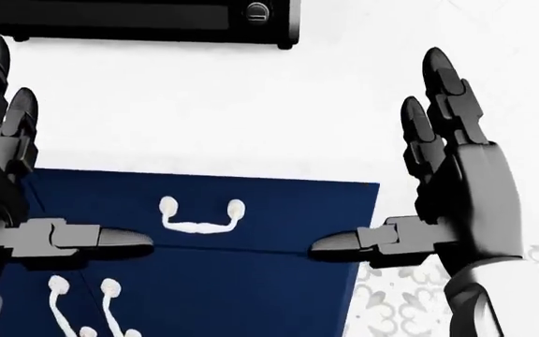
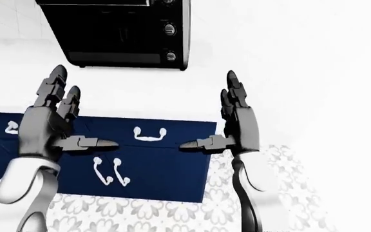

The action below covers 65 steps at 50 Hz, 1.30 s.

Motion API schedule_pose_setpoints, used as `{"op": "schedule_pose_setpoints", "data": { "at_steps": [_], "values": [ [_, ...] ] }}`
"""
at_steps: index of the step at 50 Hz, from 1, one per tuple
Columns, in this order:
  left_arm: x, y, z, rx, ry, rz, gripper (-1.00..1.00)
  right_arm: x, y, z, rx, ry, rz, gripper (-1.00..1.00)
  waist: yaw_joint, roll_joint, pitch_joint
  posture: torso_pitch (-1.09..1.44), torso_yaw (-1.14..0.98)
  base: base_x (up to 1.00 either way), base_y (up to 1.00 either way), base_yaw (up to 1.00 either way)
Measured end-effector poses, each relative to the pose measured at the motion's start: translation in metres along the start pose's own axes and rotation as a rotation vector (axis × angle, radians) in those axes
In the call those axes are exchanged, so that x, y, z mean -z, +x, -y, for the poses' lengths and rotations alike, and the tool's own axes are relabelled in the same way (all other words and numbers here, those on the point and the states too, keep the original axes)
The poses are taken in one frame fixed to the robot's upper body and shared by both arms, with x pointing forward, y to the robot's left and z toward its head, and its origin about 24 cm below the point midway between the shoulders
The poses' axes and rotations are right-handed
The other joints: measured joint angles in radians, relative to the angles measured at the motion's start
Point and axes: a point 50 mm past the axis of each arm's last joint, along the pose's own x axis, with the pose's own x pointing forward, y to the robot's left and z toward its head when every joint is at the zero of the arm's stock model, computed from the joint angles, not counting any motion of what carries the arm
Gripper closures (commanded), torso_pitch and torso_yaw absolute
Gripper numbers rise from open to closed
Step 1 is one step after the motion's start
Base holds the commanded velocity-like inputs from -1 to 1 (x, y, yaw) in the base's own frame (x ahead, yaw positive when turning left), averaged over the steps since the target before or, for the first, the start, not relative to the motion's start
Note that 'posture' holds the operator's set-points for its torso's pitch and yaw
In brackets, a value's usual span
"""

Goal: Open the toaster oven door.

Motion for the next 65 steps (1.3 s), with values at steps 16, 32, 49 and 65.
{"op": "schedule_pose_setpoints", "data": {
  "at_steps": [16,32,49,65],
  "values": [
    [0.009,-0.002,-0.006,-0.023,0.004,-0.046,-1.00,0.011,0.000,-0.002,-0.006,0.015,-0.058,-1.00,-0.008,0.088,0.006,0.00,0.00,0.34,0.00,0.00],
    [0.009,-0.003,0.000,0.016,-0.013,-0.052,-1.00,0.013,-0.001,0.007,0.045,-0.002,-0.066,-1.00,-0.025,0.035,-0.005,0.00,0.00,0.03,0.00,0.00],
    [-0.007,-0.006,-0.005,-0.009,0.005,0.016,-1.00,0.001,-0.001,0.004,0.021,0.005,-0.006,-1.00,-0.018,0.026,-0.027,0.00,0.00,0.00,0.00,0.00],
    [-0.009,-0.011,-0.001,0.038,0.018,0.067,-1.00,0.003,-0.002,0.009,0.040,0.009,0.000,-1.00,-0.017,0.030,-0.051,-0.07,0.00,0.00,0.00,0.00]
  ]
}}
